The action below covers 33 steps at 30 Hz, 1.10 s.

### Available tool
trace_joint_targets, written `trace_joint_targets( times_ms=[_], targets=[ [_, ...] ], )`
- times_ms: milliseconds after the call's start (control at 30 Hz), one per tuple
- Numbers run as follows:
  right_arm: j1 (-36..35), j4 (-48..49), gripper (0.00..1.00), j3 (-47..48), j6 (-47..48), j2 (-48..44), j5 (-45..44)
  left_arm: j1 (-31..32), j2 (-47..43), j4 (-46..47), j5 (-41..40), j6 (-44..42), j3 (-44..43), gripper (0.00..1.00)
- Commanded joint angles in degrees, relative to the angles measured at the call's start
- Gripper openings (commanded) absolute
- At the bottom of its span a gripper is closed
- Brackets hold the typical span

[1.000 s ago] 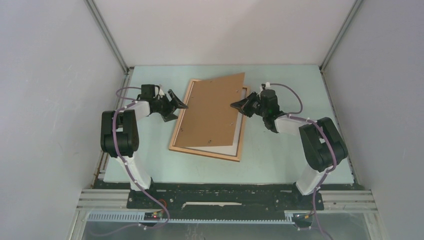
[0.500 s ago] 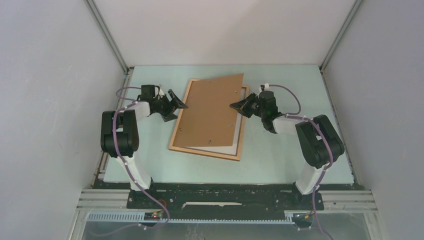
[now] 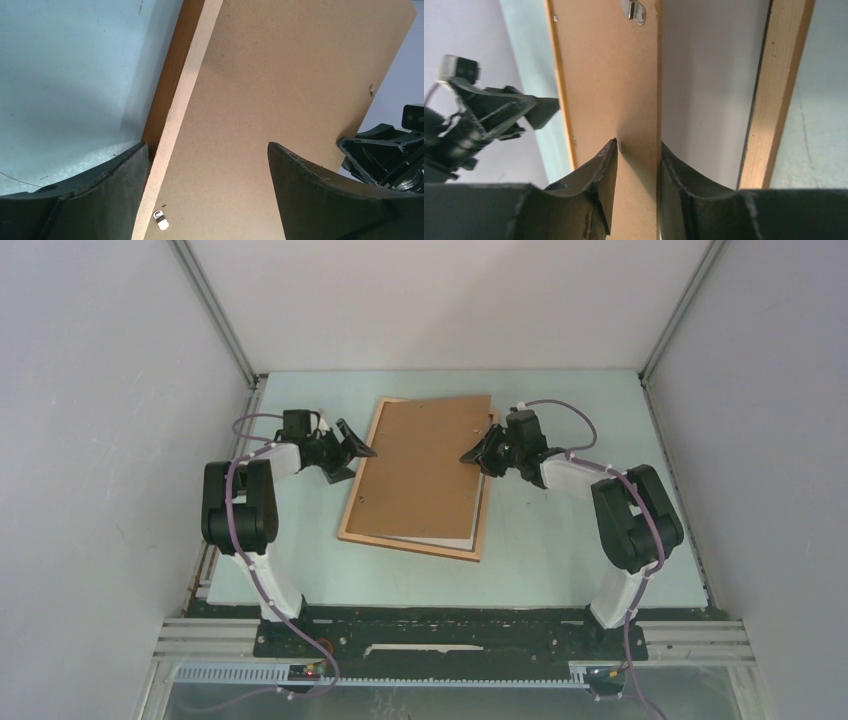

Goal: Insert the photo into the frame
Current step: Place the photo frame item in the photo frame.

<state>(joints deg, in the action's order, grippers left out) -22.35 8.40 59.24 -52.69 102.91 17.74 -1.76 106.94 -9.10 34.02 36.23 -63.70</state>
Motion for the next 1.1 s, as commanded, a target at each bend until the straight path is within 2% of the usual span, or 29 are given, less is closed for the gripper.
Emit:
trace_joint_targets(
  times_ms=[0, 167, 367, 600, 733, 833, 1067],
  targets=[
    [-1.5, -15.7, 0.45, 5.6, 8.8, 1.0, -3.1, 1.3, -1.7, 0.1, 3.8, 1.0, 1.1, 0.89],
    [-2.2, -26.1, 0.61, 11.7, 15.1, 2.4, -7.4, 1.2, -2.4, -1.1, 2.8, -0.1, 0.8, 0.89],
    [-3.7, -36.4, 0.69, 17.0, 20.0, 2.7, -12.5, 1.3, -2.4, -1.3, 2.8, -0.2, 0.7, 0.89],
    [-4.7, -42.9, 0.77, 19.6, 24.1, 0.8, -17.7, 3.1, -2.4, -2.3, 2.1, -1.1, 0.2, 0.9],
    [-4.5, -43.6, 0.82, 18.2, 26.2, -0.6, -15.7, 3.8, -2.3, -2.7, 1.5, -1.4, 0.0, 0.91],
    [-2.7, -40.6, 0.81, 14.3, 25.8, -1.7, -10.6, 4.4, -1.8, -2.9, 1.6, -1.4, -0.1, 0.91],
    [-2.1, -35.8, 0.78, 9.3, 23.3, -4.2, -8.1, 4.5, -1.8, -3.0, 1.6, -1.4, -0.2, 0.91]
  ],
)
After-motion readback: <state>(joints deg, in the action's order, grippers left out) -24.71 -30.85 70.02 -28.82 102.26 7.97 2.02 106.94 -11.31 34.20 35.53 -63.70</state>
